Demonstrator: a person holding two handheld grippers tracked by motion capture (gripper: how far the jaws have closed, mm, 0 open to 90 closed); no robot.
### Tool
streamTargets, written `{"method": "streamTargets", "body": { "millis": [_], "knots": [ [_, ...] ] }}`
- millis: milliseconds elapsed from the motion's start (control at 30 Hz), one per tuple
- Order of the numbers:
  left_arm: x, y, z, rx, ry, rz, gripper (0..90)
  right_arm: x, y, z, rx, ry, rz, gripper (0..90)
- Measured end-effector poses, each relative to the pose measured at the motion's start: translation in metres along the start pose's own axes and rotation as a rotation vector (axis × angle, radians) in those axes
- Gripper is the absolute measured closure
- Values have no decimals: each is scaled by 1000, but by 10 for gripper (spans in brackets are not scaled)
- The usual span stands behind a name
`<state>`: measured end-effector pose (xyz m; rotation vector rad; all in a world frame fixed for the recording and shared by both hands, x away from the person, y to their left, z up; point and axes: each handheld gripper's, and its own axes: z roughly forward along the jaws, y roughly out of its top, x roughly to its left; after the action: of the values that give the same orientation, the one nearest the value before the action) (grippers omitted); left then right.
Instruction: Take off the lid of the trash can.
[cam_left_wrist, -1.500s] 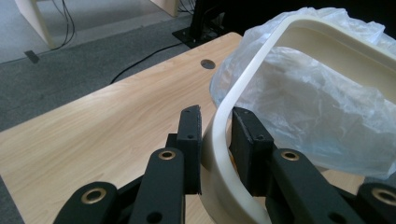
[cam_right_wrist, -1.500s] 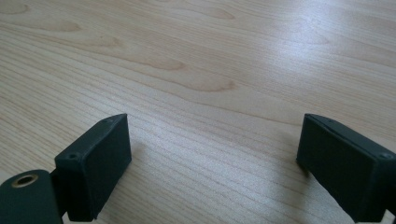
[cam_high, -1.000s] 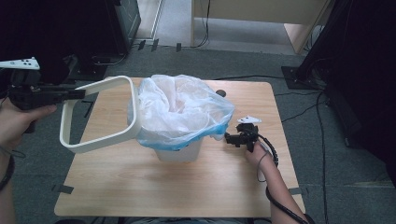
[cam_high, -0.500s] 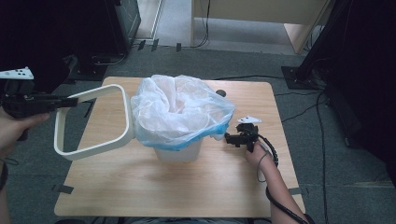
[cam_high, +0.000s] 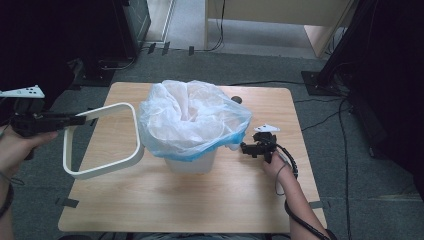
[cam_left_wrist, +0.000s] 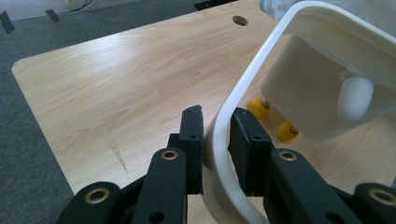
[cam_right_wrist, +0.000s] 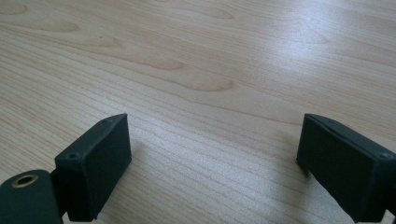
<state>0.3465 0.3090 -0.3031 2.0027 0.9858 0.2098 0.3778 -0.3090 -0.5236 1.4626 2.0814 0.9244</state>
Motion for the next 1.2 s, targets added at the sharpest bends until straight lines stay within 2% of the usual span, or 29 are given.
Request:
{"method": "streamTargets", "body": {
  "millis": [300, 533, 767, 1200],
  "knots": [
    [5, -15, -4, 15, 17, 1, 753, 0, 0, 0, 0, 0, 0, 100],
    [10, -26, -5, 22, 28, -13, 753, 0, 0, 0, 0, 1, 1, 100],
    [14, -42, 6, 50, 30, -22, 750, 0, 0, 0, 0, 0, 0, 100],
    [15, -54, 28, 70, 7, -13, 743, 0, 0, 0, -1, 0, 0, 100]
  ]
}}
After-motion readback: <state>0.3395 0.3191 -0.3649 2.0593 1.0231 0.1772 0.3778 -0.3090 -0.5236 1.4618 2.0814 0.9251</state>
